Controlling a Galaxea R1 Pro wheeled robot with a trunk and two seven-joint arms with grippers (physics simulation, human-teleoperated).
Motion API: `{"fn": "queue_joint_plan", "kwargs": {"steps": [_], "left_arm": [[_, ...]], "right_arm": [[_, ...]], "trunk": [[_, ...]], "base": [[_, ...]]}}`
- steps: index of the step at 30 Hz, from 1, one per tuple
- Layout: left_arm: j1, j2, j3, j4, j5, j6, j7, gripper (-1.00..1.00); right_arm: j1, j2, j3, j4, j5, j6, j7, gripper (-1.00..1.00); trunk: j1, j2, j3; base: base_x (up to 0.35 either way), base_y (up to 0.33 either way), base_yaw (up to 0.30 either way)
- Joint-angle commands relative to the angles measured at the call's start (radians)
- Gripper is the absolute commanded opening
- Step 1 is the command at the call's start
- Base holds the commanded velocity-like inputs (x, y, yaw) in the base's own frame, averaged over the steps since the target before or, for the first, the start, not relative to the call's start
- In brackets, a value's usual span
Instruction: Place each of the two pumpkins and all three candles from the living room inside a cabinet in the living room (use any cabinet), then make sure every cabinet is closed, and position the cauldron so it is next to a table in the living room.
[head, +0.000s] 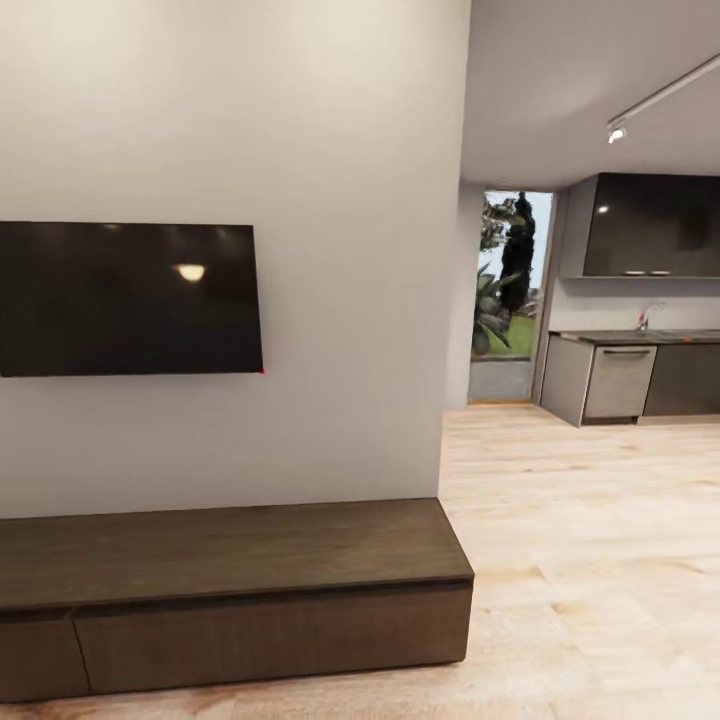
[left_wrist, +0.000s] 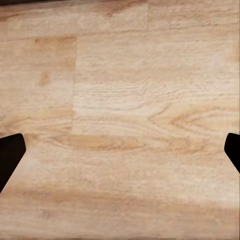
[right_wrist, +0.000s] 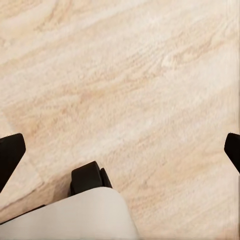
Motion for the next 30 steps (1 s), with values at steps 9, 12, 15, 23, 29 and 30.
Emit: {"fn": "queue_joint_plan", "kwargs": {"steps": [9,12,15,23,29,30], "left_arm": [[0.037,-0.001,-0.009,0.004,0.009,-0.023,0.004,1.00],[0.046,-0.001,-0.009,0.005,0.009,-0.026,0.004,1.00],[0.057,-0.001,-0.009,0.006,0.009,-0.029,0.005,1.00],[0.084,-0.004,-0.011,0.006,0.008,-0.047,0.004,1.00],[0.101,-0.006,-0.011,0.006,0.009,-0.070,0.004,1.00],[0.102,-0.006,-0.010,0.006,0.009,-0.071,0.004,1.00]], "right_arm": [[0.000,0.003,0.012,0.081,-0.006,-0.067,-0.006,1.00],[0.000,0.005,0.012,0.088,-0.006,-0.071,-0.006,1.00],[0.001,0.008,0.012,0.091,-0.006,-0.074,-0.006,1.00],[0.001,0.012,0.014,0.129,-0.006,-0.086,-0.006,1.00],[0.001,0.012,0.013,0.140,-0.007,-0.105,-0.005,1.00],[0.001,0.012,0.013,0.141,-0.007,-0.106,-0.005,1.00]], "trunk": [[-0.035,0.063,0.012],[-0.046,0.084,0.017],[-0.058,0.105,0.021],[-0.088,0.161,0.033],[-0.111,0.203,0.042],[-0.115,0.210,0.044]], "base": [[0.000,0.000,0.000],[0.000,0.000,0.000],[0.000,0.000,0.000],[0.000,0.000,0.000],[0.000,0.000,0.000],[0.000,0.000,0.000]]}}
